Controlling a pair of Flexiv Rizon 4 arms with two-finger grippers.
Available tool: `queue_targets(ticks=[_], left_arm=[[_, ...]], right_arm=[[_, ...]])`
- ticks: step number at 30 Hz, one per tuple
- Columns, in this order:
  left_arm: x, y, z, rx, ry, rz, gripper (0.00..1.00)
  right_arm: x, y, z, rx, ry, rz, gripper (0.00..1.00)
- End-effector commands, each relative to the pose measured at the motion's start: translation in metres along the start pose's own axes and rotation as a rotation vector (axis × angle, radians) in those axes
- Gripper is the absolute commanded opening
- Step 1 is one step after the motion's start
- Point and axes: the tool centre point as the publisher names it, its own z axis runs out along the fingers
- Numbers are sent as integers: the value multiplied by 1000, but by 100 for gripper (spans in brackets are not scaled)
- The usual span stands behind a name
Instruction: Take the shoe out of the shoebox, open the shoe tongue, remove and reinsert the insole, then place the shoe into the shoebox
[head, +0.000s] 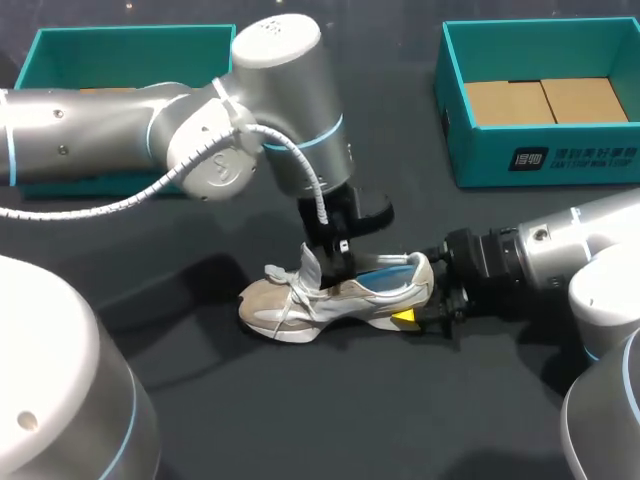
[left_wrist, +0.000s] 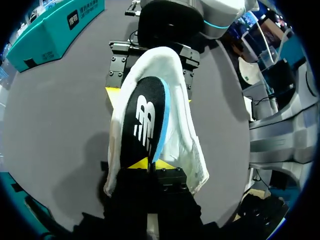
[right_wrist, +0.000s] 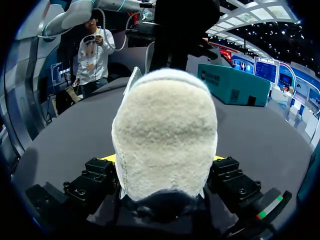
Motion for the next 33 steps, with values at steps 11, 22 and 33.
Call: queue_targets(ticks=[11, 22, 33], left_arm=[[18, -8, -27, 174, -5, 21, 0], [14, -31, -31, 217, -28, -31, 0], [13, -51, -28, 228, -97, -41, 0]], right_arm=[[1, 0, 1, 3, -3, -1, 0], [1, 0, 1, 3, -3, -1, 0], [1, 0, 1, 3, -3, -1, 0]])
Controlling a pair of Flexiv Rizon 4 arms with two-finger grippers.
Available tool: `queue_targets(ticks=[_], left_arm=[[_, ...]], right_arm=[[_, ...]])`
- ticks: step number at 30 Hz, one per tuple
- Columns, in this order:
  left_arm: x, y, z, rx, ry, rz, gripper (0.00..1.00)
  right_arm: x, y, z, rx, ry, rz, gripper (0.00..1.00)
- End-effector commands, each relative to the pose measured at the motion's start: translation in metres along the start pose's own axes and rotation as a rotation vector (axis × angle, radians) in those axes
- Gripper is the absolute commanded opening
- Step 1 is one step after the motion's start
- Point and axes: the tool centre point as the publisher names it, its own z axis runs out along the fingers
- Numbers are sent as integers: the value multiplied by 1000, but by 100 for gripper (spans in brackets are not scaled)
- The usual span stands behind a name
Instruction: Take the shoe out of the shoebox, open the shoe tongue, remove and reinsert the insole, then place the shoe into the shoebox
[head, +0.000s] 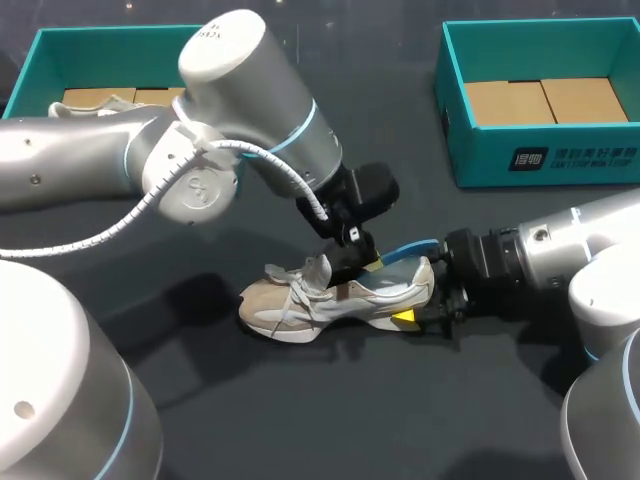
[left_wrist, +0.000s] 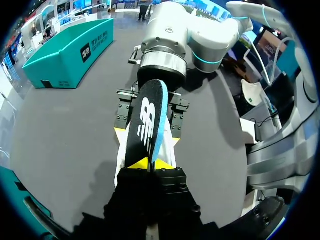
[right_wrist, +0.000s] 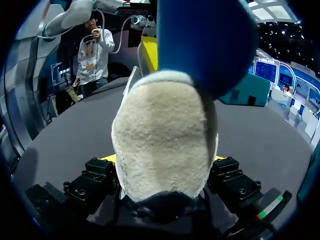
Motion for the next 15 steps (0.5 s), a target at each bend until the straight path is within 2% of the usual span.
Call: queue_targets(ticks=[1, 3, 4, 12, 15], left_arm=[[2, -6, 5, -5, -18, 1, 6], [4, -6, 5, 0, -37, 9, 25], [4, -5, 4, 8, -55, 10, 29], [11, -3, 1, 59, -130, 28, 57], [12, -4, 2, 74, -158, 35, 61]], right_arm=[[1, 0, 1, 3, -2, -1, 0], [1, 0, 1, 3, -2, -1, 0], [1, 0, 1, 3, -2, -1, 0], [1, 0, 1, 3, -2, -1, 0], [1, 0, 1, 3, -2, -1, 0]])
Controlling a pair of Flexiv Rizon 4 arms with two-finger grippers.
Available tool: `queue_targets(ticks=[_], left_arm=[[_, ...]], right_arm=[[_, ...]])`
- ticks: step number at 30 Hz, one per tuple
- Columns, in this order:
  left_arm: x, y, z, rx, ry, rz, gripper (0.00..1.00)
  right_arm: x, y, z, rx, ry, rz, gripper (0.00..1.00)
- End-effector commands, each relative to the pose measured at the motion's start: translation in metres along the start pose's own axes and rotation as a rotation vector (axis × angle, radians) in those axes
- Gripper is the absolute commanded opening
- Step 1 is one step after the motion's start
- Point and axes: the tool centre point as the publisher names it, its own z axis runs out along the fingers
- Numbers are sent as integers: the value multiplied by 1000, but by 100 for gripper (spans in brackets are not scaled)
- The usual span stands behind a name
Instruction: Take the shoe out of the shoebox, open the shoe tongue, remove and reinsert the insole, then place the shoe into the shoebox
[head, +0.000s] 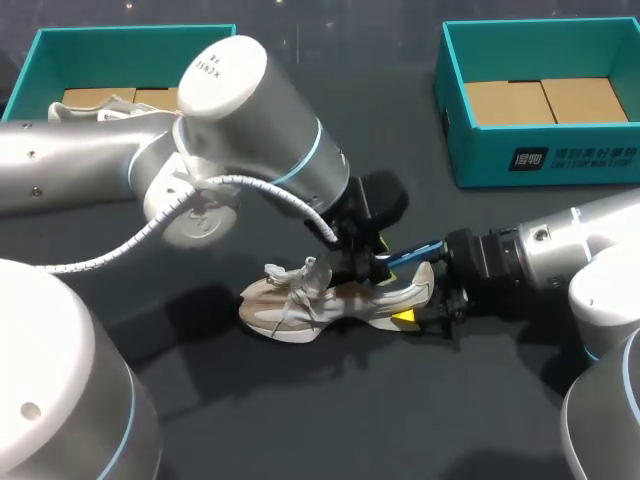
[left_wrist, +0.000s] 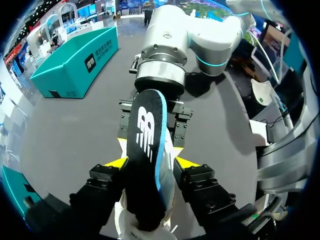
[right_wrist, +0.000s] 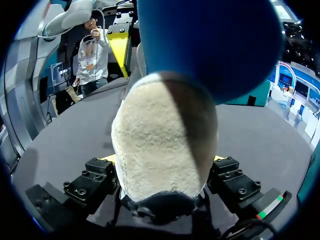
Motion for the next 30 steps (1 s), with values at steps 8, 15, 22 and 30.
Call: queue_targets(ticks=[8, 15, 22, 30], left_arm=[[6, 0, 4, 60, -99, 30, 64], [2, -1, 14, 79, -148, 54, 63], [-3, -3, 22, 97, -173, 64, 61], [-10, -1, 30, 101, -168, 65, 59]], right_arm=[[1, 0, 1, 3, -2, -1, 0], [1, 0, 1, 3, -2, -1, 0], [1, 0, 1, 3, -2, -1, 0], [1, 0, 1, 3, -2, -1, 0]])
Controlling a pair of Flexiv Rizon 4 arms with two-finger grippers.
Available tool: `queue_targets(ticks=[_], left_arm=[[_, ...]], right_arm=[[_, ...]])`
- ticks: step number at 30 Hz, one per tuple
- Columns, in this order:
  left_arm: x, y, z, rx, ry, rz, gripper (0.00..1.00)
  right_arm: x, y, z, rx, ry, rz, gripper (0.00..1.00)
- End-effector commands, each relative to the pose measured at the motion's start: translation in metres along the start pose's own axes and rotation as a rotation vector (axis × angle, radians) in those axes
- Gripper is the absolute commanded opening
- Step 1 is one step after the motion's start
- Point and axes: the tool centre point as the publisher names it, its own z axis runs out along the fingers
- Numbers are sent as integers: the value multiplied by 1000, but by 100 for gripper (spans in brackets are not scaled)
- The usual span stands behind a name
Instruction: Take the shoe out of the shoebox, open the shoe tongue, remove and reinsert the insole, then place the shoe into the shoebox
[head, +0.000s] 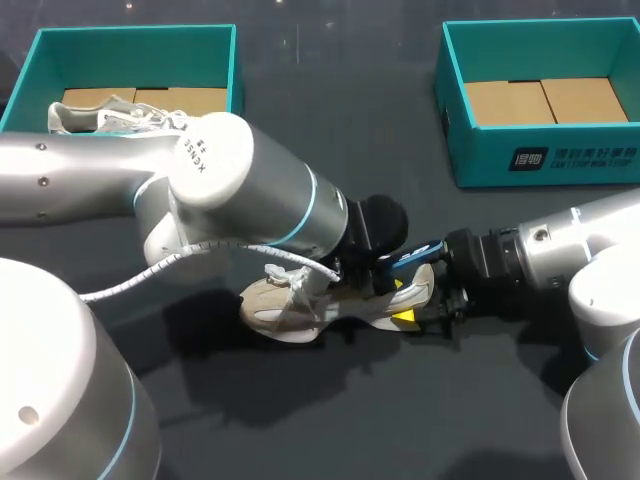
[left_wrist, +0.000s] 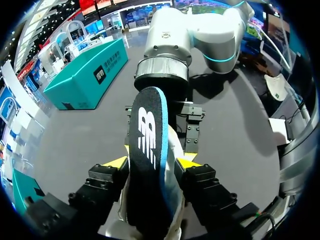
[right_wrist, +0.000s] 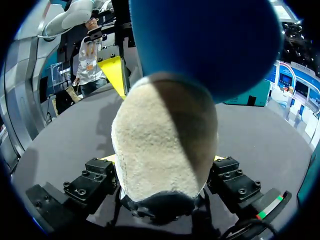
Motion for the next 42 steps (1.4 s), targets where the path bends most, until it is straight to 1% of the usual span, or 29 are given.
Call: queue_targets(ticks=[1, 5, 7, 9, 10, 12, 14, 19, 24, 31, 33, 36, 39, 42], left_arm=[[-2, 1, 10, 6, 5, 2, 59], [-3, 2, 13, 9, 0, 4, 57], [-4, 2, 15, 9, 0, 6, 54], [-5, 2, 17, 9, 0, 5, 46], [-5, 2, 18, 9, 1, 4, 39], [-6, 2, 19, 9, 0, 2, 21], [-7, 2, 18, 10, 3, 0, 0], [-9, -1, 10, 24, 17, -7, 0], [-6, -8, -5, 40, 67, -23, 0], [7, -29, -35, 60, 145, -41, 0], [11, -37, -46, 70, 188, -47, 0], [20, -48, -65, 106, 229, -51, 0], [30, -64, -91, 170, 248, -53, 0], [30, -64, -91, 170, 248, -53, 0]], right_arm=[[1, 0, 1, 3, -2, -1, 0], [1, 0, 1, 3, -2, -1, 0], [1, 0, 1, 3, -2, -1, 0], [1, 0, 1, 3, -2, -1, 0], [1, 0, 1, 3, -2, -1, 0], [1, 0, 1, 3, -2, -1, 0], [1, 0, 1, 3, -2, -1, 0], [1, 0, 1, 3, -2, -1, 0], [1, 0, 1, 3, -2, -1, 0], [1, 0, 1, 3, -2, -1, 0], [1, 0, 1, 3, -2, -1, 0], [1, 0, 1, 3, -2, -1, 0], [1, 0, 1, 3, -2, -1, 0], [1, 0, 1, 3, -2, -1, 0]])
